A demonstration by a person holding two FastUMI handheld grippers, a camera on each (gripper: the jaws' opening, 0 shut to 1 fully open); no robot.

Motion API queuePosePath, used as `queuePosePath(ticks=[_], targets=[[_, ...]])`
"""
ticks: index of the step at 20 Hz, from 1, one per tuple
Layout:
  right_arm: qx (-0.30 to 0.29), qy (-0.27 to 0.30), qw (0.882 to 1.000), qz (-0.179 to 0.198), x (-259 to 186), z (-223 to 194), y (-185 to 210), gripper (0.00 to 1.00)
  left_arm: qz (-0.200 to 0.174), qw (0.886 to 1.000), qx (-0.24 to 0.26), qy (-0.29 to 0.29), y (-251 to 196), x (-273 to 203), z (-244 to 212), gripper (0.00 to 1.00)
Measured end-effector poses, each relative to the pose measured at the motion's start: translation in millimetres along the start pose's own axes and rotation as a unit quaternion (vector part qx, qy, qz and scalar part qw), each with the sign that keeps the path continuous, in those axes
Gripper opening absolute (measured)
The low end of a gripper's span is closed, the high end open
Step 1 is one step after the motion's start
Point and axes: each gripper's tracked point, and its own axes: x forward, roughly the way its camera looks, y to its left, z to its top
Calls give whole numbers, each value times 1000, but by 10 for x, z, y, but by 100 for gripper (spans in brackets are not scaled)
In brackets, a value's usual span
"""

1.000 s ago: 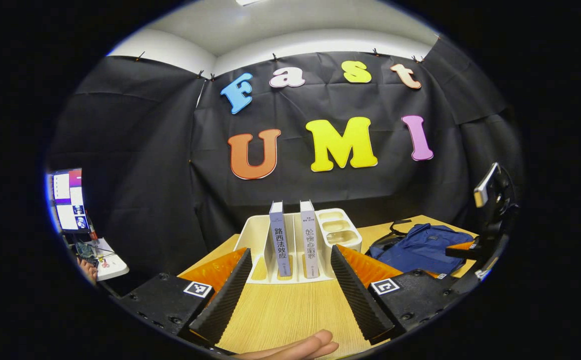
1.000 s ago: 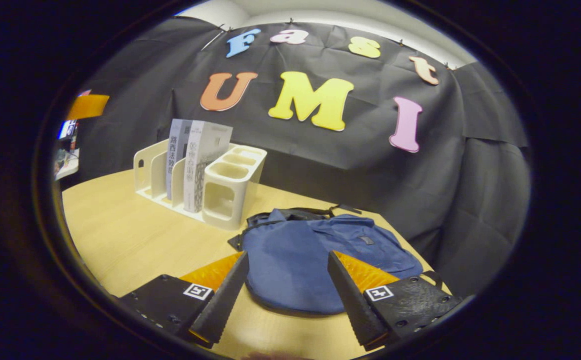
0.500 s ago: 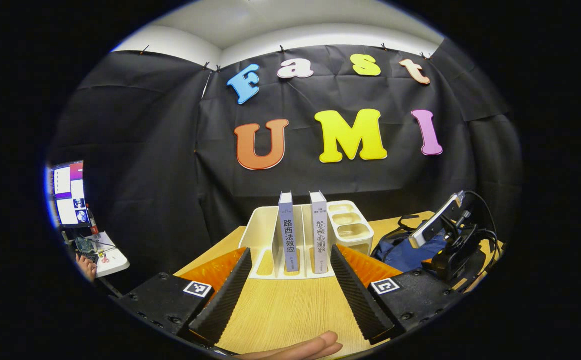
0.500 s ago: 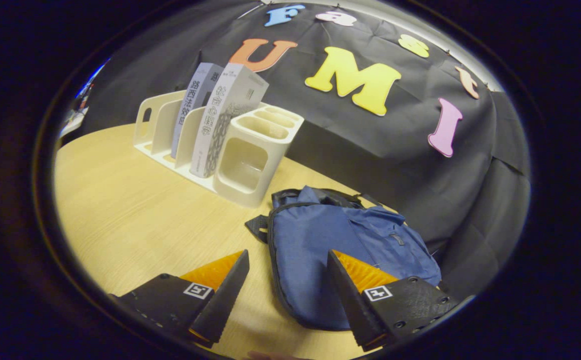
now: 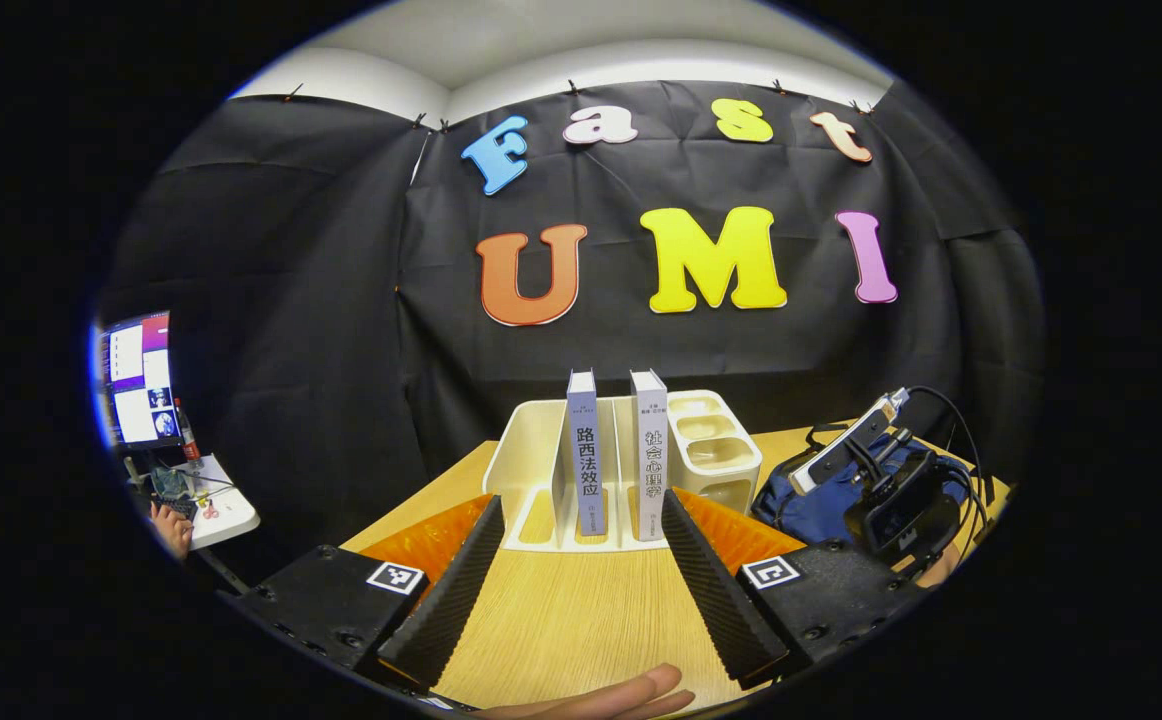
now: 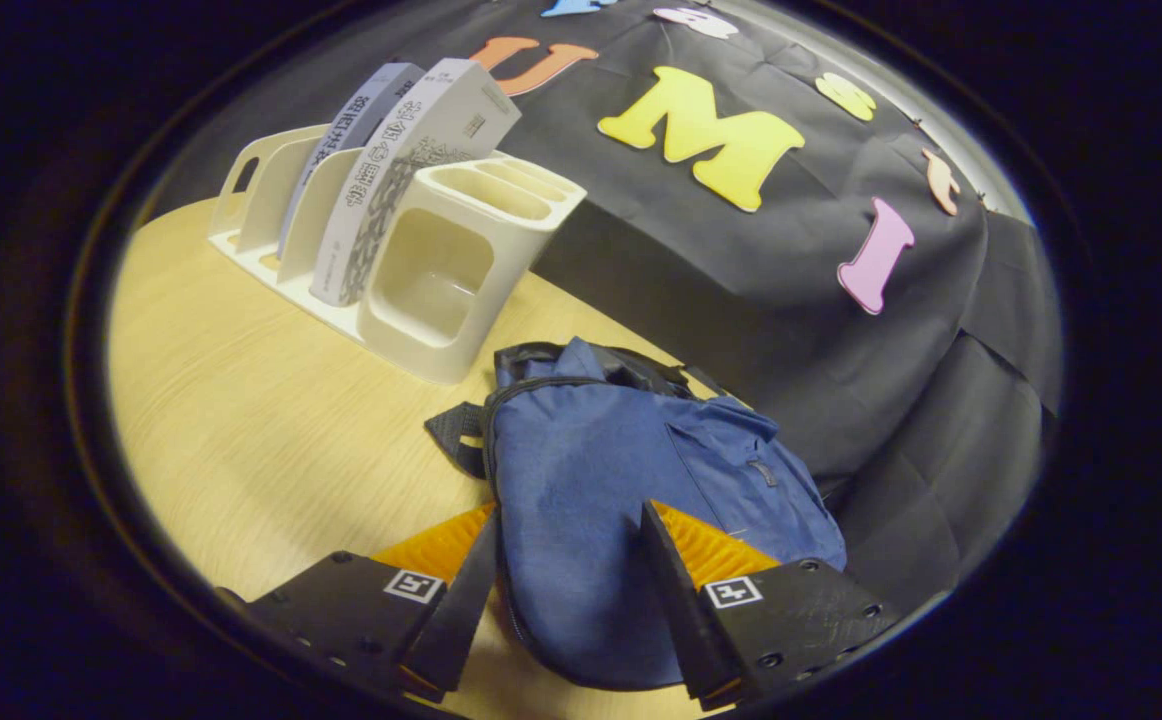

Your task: Open the schoolbag, grab two books from the bookshelf and put them into the schoolbag.

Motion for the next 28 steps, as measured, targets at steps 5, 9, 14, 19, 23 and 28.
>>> queuePosePath(ticks=[5,9,14,19,23,28], targets=[[2,1,1000,0,-119,105,-115,67,-13,1000,-4,4,-99,-9,-9,99],[-3,-25,999,-32,-144,296,-353,58,-15,1000,-5,1,-115,-10,-6,99],[16,-30,999,-8,-146,392,-553,29,-12,1000,-4,11,-112,31,-55,99],[35,-21,999,4,-134,447,-817,4,-20,1000,-5,16,-216,52,-107,99],[42,-26,999,-2,-187,561,-1148,4,-37,999,-1,19,-377,77,-147,99],[56,-44,997,-11,-222,751,-1615,3,-34,999,-10,38,-477,200,-298,100]])
